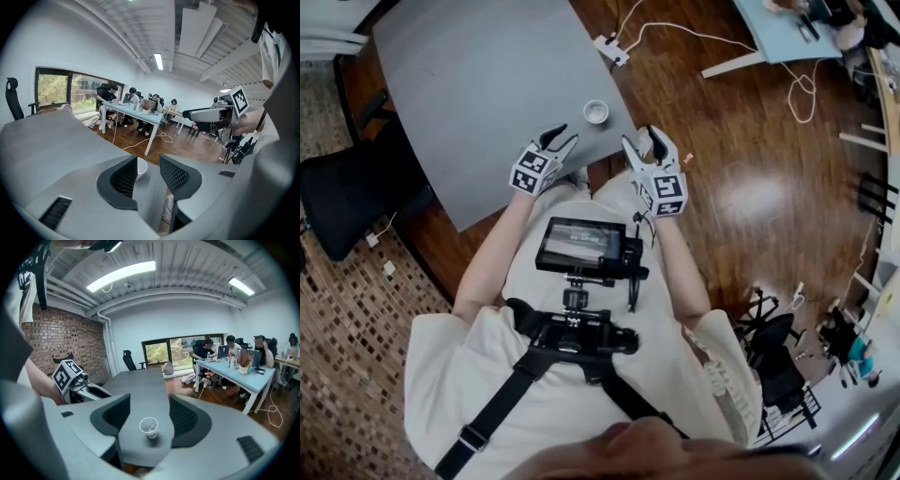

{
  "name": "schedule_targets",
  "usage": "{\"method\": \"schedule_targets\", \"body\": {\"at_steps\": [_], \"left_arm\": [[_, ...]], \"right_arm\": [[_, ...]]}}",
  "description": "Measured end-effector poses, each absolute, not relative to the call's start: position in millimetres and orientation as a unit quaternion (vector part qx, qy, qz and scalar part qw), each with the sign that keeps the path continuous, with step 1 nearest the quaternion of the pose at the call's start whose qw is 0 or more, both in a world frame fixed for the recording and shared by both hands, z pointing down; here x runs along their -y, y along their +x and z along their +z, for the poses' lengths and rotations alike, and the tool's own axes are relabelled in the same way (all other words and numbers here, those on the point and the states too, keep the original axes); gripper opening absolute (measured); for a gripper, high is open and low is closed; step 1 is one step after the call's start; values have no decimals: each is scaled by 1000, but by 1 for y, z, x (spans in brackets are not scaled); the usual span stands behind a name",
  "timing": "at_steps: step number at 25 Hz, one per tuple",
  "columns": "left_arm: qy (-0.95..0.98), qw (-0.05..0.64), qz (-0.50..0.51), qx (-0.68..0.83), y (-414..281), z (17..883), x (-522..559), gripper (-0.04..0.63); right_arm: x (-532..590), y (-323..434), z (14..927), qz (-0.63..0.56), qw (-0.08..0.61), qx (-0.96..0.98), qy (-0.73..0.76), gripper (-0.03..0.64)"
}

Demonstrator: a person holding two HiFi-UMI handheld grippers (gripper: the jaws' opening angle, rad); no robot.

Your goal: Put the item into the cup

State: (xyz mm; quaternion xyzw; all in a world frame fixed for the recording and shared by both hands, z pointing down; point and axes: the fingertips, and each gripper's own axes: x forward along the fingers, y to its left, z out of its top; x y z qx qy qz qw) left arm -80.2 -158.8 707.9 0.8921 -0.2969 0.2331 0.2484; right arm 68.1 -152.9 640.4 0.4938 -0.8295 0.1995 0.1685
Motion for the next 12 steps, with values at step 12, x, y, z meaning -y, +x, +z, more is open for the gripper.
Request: {"method": "schedule_targets", "body": {"at_steps": [12], "left_arm": [[898,255,199,298,-87,684,126,150]], "right_arm": [[117,71,626,180,157,826,510,279]]}}
